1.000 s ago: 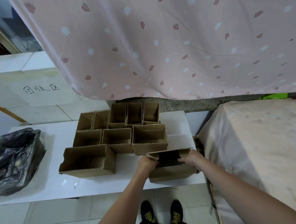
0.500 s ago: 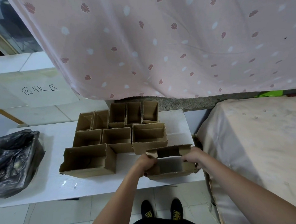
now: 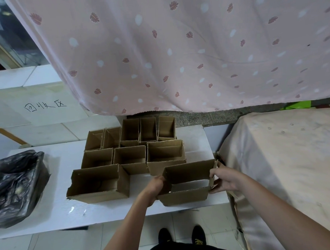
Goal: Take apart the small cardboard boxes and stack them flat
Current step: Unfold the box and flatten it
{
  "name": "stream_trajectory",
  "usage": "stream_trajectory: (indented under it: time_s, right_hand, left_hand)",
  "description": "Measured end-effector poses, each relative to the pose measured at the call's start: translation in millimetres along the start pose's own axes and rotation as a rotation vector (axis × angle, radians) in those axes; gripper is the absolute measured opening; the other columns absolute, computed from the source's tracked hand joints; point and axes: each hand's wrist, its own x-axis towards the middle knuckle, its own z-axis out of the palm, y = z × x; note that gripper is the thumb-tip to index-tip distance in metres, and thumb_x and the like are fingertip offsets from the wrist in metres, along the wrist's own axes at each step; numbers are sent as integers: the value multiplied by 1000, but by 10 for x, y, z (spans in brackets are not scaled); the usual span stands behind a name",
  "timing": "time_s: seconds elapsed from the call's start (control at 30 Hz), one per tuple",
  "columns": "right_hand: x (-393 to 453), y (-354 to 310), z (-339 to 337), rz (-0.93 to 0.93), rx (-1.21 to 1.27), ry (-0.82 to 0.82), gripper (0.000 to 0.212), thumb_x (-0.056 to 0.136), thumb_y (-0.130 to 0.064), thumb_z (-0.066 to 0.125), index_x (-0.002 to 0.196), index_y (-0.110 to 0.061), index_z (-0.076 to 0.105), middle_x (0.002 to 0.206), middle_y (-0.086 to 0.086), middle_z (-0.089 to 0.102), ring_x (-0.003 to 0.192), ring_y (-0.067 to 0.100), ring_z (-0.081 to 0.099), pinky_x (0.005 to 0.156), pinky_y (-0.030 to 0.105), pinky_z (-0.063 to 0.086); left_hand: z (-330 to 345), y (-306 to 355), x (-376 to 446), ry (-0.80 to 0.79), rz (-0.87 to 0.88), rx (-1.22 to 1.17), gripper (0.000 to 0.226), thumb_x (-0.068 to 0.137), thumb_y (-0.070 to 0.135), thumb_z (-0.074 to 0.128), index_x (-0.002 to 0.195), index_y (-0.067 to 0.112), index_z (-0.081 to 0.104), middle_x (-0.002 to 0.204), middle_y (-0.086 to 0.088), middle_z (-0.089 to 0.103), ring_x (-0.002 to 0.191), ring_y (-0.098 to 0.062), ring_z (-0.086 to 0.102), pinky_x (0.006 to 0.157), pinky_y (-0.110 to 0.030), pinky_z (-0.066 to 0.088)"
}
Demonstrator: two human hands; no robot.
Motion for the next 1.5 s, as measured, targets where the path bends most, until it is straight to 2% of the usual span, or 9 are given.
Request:
stream_trajectory:
  time_s: [0.17, 0.33, 0.4, 0.53, 0.77, 0.93, 1.13, 1.27, 1.5]
  right_hand:
    - [15, 39, -112, -41, 206, -66, 54, 93, -5, 65, 138, -12, 37, 132, 31, 51, 109, 53, 60, 91, 69, 48]
    - [49, 56, -285, -47, 407, -106, 62, 85, -38, 74, 129, -3, 49, 126, 28, 60, 106, 46, 66, 96, 56, 52]
    - [105, 97, -333, -41, 437, -14, 63, 91, -46, 64, 130, 2, 51, 128, 26, 59, 110, 44, 63, 94, 56, 52]
    - [180, 197, -385, 23, 463, 171, 31, 103, -7, 47, 132, 7, 47, 135, 27, 52, 113, 41, 56, 93, 55, 50]
    - [297, 474, -395, 150, 265, 301, 10, 95, 14, 49, 93, 5, 52, 98, 21, 56, 97, 33, 55, 85, 47, 50]
    - [551, 689, -346, 137, -151, 376, 45, 90, -4, 69, 132, 4, 54, 129, 19, 59, 118, 35, 56, 95, 43, 50]
    - [774, 811, -187, 23, -493, 467, 22, 90, -35, 65, 108, -22, 65, 119, 10, 66, 107, 31, 63, 92, 40, 53]
    - [1101, 987, -153, -57, -574, 456, 55, 90, -31, 64, 140, -14, 48, 130, 10, 62, 117, 31, 59, 92, 35, 51]
    - [1463, 1187, -98, -152, -613, 530, 65, 91, -28, 65, 143, -3, 34, 134, 19, 53, 121, 36, 53, 91, 38, 49]
  left_hand:
    - [-1, -37, -51, -28, 58, 125, 29, 107, 40, 33, 126, 42, 55, 114, -3, 61, 95, -22, 62, 62, -29, 55]
    - [-35, -57, -111, -117, 234, 345, 22, 91, 58, 60, 111, 66, 62, 123, 18, 62, 111, -15, 57, 83, -27, 53]
    - [-39, -75, -90, -166, 305, 550, 46, 82, 55, 73, 127, 58, 59, 134, 20, 61, 122, -9, 56, 103, -27, 46]
    - [57, -141, 26, -82, 436, 815, 44, 96, 18, 63, 137, 34, 60, 142, 12, 57, 131, -11, 51, 105, -16, 34]
    - [152, -331, 87, -71, 498, 1054, 55, 102, 19, 46, 148, 48, 39, 157, 8, 38, 142, -18, 33, 110, -39, 41]
    - [256, -549, 177, -104, 386, 1233, 73, 102, 18, 43, 155, 51, 5, 167, 0, 6, 152, -29, 4, 121, -53, 19]
    - [516, -844, 372, -47, 267, 1335, 99, 96, 15, 54, 152, 44, -22, 164, -8, -26, 152, -34, -17, 123, -57, 3]
    - [638, -1031, 622, 58, 263, 1387, 113, 92, 13, 61, 148, 40, -33, 158, -12, -37, 150, -36, -23, 122, -59, 0]
    - [640, -1183, 942, 89, 256, 1377, 113, 94, 31, 63, 146, 39, -37, 154, -13, -43, 146, -37, -31, 123, -57, -2]
